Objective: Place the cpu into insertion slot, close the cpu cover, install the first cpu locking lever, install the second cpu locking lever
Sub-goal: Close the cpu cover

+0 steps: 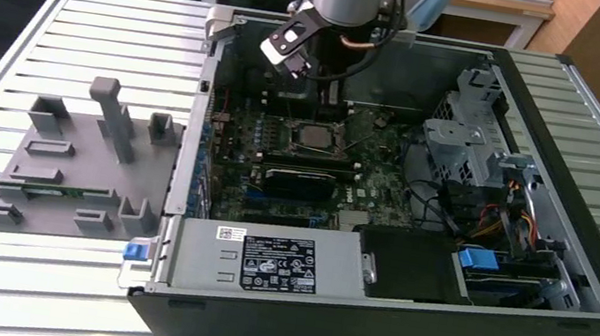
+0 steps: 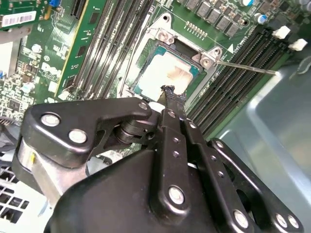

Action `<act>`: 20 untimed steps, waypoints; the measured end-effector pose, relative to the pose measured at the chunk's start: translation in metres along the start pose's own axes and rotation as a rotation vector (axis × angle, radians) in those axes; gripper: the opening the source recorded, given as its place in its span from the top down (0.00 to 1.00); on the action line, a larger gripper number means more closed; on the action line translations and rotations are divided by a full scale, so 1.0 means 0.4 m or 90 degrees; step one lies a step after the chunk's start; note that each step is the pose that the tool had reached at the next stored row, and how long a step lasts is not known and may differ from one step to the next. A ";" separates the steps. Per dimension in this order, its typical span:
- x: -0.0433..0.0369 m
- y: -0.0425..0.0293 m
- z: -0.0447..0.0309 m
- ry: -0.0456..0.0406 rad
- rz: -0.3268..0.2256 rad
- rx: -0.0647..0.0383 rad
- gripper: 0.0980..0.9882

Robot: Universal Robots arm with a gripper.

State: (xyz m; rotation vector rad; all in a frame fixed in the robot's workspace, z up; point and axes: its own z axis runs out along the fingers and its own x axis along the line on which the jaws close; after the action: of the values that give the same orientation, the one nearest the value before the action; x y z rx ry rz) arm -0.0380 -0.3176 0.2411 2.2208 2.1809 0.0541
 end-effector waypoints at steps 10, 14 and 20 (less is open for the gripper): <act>0.000 0.003 -0.072 0.0009 0.000 0.002 0.99; -0.017 0.003 -0.072 0.0015 0.000 0.003 0.99; -0.024 0.016 -0.071 0.0015 0.001 0.003 0.99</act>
State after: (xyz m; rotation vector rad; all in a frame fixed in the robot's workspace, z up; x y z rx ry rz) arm -0.0332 -0.3277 0.2698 2.2253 2.1838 0.0514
